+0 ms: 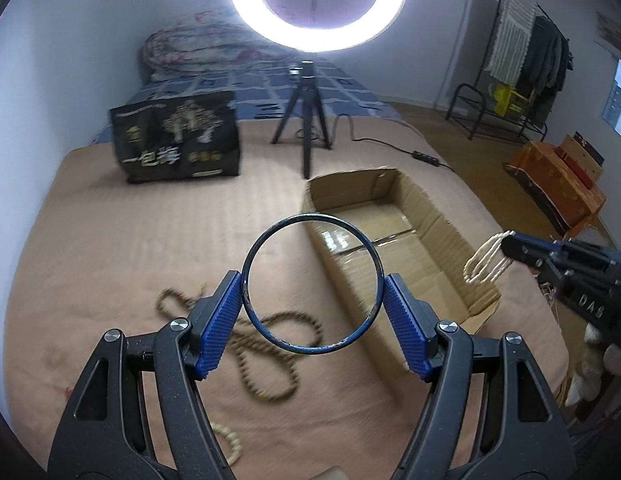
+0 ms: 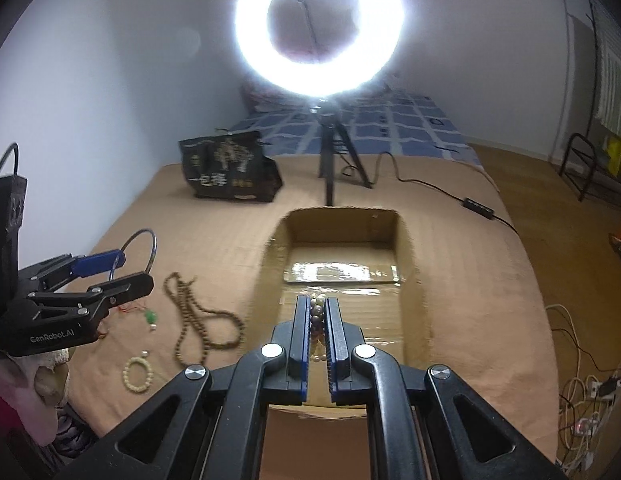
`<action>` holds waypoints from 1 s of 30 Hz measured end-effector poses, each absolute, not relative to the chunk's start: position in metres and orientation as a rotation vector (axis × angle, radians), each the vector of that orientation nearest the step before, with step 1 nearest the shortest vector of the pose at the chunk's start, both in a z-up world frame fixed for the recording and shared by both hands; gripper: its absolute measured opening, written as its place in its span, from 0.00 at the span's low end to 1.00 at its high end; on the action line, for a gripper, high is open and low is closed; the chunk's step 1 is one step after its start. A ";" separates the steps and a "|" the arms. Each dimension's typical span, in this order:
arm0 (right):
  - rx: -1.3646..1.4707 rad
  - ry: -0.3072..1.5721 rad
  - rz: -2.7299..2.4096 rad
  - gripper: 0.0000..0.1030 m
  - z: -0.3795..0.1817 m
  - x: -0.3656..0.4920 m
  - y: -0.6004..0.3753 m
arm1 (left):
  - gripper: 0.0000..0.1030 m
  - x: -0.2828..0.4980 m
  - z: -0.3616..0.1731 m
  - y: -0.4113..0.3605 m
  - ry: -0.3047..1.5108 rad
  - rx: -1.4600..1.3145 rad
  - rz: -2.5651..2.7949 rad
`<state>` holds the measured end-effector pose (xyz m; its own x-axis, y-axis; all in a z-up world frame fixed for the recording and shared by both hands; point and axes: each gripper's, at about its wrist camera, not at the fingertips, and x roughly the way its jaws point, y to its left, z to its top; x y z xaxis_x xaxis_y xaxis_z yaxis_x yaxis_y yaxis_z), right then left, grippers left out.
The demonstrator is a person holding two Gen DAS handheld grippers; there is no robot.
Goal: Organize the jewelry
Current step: 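Carry the bangle and pearl necklace to the cardboard box and release both, then withdraw both tools from the box back toward the remaining jewelry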
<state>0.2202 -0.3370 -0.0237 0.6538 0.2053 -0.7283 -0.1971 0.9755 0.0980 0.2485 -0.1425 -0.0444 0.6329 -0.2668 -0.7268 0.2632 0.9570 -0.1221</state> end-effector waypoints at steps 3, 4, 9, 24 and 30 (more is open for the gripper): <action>0.040 0.841 0.216 0.04 -0.028 0.225 -0.347 | 0.71 0.260 -0.048 -0.161 0.834 0.004 -0.318; 0.051 0.846 0.211 0.04 -0.030 0.228 -0.350 | 0.71 0.264 -0.050 -0.164 0.836 0.005 -0.321; 0.087 0.870 0.201 0.04 -0.038 0.237 -0.360 | 0.71 0.286 -0.063 -0.181 0.869 -0.011 -0.337; 0.086 0.933 0.162 0.20 -0.060 0.245 -0.370 | 0.73 0.314 -0.087 -0.203 0.939 -0.029 -0.361; 0.060 0.937 0.125 0.52 -0.060 0.244 -0.370 | 0.73 0.314 -0.088 -0.202 0.941 -0.014 -0.346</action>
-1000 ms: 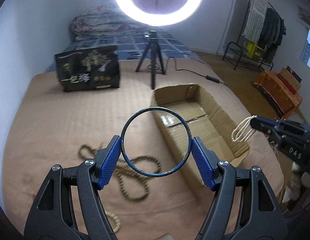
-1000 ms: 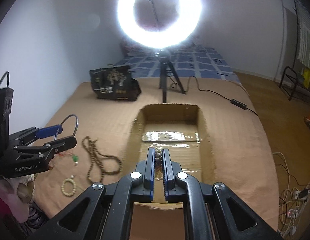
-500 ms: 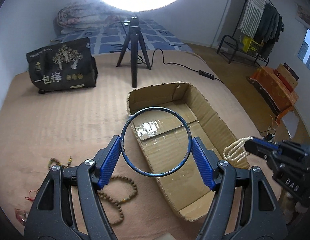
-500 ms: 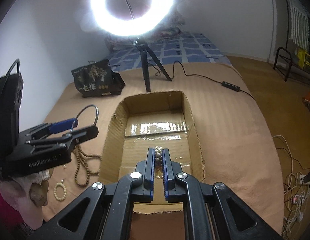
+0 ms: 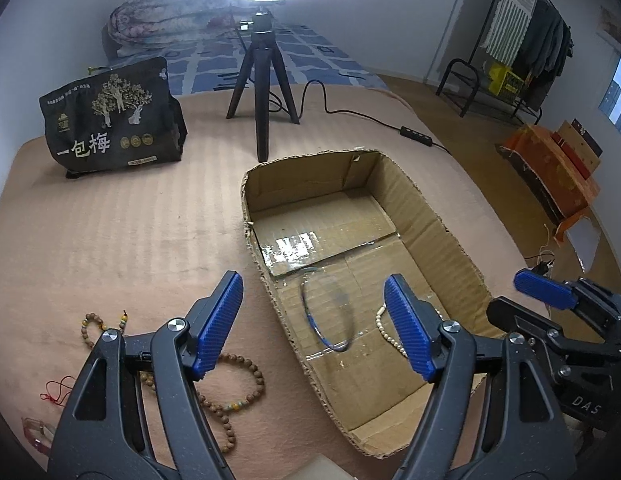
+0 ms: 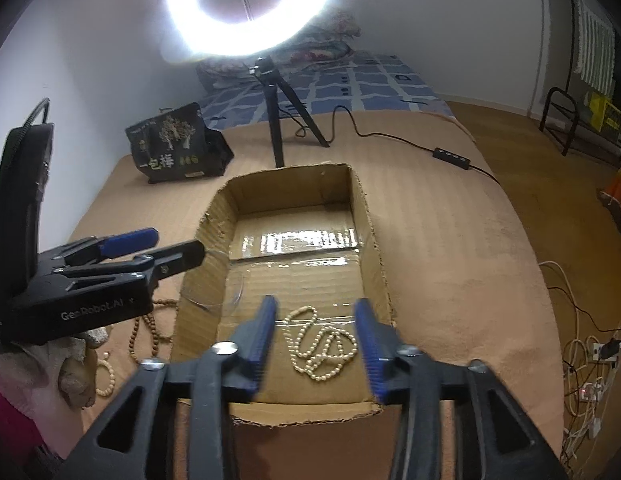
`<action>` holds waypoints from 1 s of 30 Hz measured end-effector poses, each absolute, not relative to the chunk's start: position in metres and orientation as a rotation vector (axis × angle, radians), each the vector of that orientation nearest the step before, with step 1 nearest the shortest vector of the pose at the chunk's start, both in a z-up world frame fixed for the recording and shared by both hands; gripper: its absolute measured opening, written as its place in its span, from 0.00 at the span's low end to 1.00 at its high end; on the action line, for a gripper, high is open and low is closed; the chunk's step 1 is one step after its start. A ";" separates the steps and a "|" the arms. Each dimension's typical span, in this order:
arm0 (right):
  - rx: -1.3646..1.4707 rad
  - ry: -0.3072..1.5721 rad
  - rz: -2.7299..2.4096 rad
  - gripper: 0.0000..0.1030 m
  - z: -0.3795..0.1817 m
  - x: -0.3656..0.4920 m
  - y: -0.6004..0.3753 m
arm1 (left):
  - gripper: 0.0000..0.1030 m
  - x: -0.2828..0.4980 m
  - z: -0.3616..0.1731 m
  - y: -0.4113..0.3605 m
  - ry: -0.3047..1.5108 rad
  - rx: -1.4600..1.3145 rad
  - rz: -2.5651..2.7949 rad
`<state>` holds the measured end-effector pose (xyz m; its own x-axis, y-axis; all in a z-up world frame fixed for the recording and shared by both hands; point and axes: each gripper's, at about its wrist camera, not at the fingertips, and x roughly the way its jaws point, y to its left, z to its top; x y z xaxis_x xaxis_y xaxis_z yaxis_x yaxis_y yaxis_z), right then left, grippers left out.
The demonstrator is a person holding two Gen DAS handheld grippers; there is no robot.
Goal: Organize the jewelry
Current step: 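Withdraw both tools from the box back toward the remaining jewelry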
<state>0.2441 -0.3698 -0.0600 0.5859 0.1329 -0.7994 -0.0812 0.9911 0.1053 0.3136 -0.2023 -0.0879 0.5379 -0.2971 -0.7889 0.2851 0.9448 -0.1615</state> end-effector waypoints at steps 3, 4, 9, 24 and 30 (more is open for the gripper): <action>0.057 0.930 0.117 0.55 -0.058 0.242 -0.371 | 0.73 0.312 -0.085 -0.198 0.938 -0.015 -0.334; 0.056 0.926 0.111 0.56 -0.057 0.242 -0.371 | 0.73 0.311 -0.084 -0.197 0.937 -0.014 -0.331; 0.061 0.919 0.101 0.60 -0.055 0.241 -0.373 | 0.73 0.305 -0.074 -0.187 0.921 -0.016 -0.315; 0.028 0.859 0.099 0.74 -0.036 0.224 -0.367 | 0.73 0.274 -0.040 -0.134 0.856 -0.003 -0.247; -0.025 0.820 0.132 0.83 -0.024 0.217 -0.346 | 0.73 0.263 -0.030 -0.108 0.832 -0.018 -0.236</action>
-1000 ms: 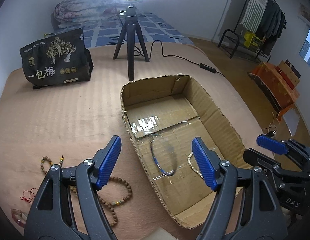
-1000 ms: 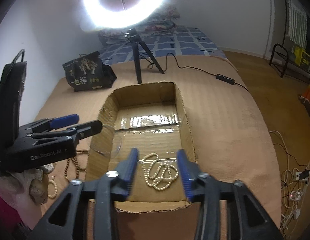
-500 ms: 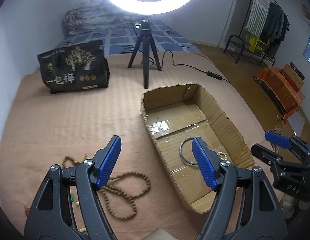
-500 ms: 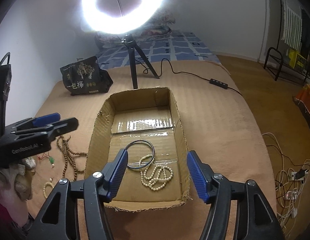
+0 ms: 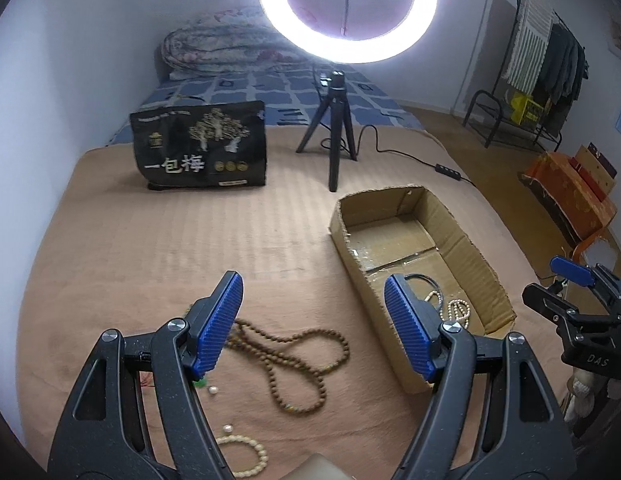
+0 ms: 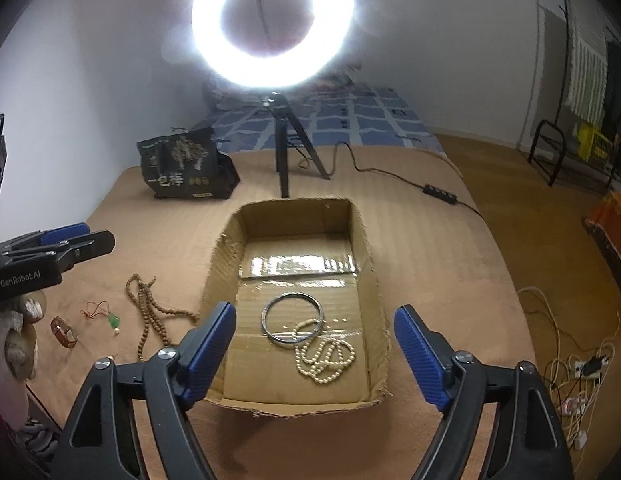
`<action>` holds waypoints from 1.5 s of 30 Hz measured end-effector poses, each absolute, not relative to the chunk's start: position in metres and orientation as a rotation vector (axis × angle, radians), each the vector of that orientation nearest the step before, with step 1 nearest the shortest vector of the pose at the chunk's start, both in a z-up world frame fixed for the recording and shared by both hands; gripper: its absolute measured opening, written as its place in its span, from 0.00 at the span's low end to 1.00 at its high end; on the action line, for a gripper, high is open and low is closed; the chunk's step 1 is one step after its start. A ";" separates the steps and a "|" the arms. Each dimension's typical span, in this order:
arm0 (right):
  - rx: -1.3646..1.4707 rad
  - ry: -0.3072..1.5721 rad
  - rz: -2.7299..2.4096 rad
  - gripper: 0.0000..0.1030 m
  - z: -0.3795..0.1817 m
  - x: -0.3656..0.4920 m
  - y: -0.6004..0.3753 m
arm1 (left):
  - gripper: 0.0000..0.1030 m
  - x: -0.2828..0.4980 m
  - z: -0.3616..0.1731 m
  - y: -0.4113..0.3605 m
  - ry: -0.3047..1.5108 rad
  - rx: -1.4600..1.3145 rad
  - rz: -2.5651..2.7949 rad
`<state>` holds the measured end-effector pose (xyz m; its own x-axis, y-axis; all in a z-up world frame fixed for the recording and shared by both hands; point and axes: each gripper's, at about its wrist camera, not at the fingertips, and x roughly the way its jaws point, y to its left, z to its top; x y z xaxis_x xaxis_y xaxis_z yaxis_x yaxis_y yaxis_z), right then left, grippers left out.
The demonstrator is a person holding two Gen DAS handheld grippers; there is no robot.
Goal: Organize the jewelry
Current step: 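Withdraw both tools from the box back toward the remaining jewelry, then grasp the red-strap watch with the left tool while the right tool grasps the wooden beads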
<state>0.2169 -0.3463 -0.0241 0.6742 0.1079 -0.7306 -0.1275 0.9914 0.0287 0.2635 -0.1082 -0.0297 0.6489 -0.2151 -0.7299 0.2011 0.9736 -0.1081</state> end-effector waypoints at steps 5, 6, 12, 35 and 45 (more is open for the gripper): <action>-0.060 0.790 0.193 0.87 -0.015 0.212 -0.319 | 0.73 0.252 -0.023 -0.077 0.812 -0.003 -0.198; -0.064 0.788 0.200 0.87 -0.014 0.212 -0.315 | 0.73 0.251 -0.023 -0.072 0.810 0.005 -0.193; -0.084 0.797 0.273 0.87 -0.018 0.211 -0.278 | 0.73 0.239 -0.024 -0.035 0.799 0.047 -0.136; -0.282 0.952 0.470 0.87 -0.092 0.232 -0.148 | 0.73 0.195 -0.070 0.100 0.955 -0.098 0.027; -0.312 1.040 0.494 0.87 -0.126 0.251 -0.138 | 0.74 0.180 -0.112 0.093 1.031 -0.020 -0.063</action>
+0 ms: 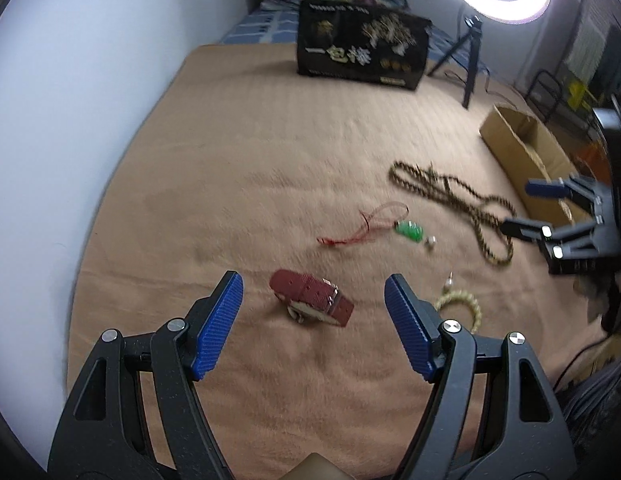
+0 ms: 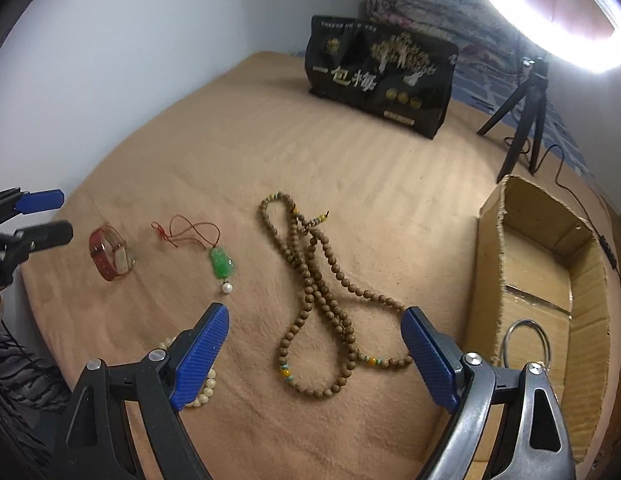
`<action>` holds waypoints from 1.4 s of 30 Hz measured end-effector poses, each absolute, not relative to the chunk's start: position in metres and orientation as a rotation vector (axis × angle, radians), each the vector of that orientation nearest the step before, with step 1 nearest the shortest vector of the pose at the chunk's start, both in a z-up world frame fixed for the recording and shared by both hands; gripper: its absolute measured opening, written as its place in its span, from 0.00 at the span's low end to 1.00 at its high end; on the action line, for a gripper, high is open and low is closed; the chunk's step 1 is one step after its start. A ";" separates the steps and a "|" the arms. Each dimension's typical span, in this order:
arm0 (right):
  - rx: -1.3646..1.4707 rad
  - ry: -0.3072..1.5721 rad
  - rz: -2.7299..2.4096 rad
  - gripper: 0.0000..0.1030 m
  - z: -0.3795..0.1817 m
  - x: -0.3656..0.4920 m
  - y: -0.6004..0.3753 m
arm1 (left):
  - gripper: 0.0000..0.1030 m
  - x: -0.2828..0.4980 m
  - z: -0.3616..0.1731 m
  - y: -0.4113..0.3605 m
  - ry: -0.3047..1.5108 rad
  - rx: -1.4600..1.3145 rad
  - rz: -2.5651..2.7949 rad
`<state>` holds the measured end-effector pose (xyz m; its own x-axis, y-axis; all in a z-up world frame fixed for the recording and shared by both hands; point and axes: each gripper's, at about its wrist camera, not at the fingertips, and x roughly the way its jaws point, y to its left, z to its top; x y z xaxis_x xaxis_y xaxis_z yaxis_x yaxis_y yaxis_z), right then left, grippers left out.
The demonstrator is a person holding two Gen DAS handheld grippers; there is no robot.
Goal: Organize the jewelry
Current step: 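Grasp the red-strap watch with the left tool while the right tool grasps the wooden beads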
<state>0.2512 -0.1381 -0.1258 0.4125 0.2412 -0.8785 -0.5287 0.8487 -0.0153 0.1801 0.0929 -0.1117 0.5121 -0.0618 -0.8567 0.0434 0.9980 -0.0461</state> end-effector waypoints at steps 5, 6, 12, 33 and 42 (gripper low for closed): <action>-0.333 1.075 0.513 0.87 -0.139 0.261 -0.127 | 0.74 0.181 -0.133 0.085 1.085 0.049 -0.106; -0.339 1.077 0.515 0.87 -0.141 0.262 -0.125 | 0.74 0.182 -0.137 0.083 1.089 0.069 -0.104; -0.375 1.092 0.510 0.87 -0.152 0.271 -0.116 | 0.74 0.188 -0.152 0.079 1.094 0.155 -0.082; -0.325 1.184 0.483 0.75 -0.187 0.304 -0.115 | 0.75 0.211 -0.186 0.086 1.127 0.201 -0.109; -0.308 1.179 0.505 0.11 -0.180 0.309 -0.117 | 0.64 0.211 -0.184 0.082 1.125 0.189 -0.132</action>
<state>0.3086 -0.1166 -0.1804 0.2904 0.2141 -0.9326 -0.5277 0.8489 0.0305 0.2108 0.0817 -0.1838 0.4255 -0.0101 -0.9049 0.2000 0.9763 0.0832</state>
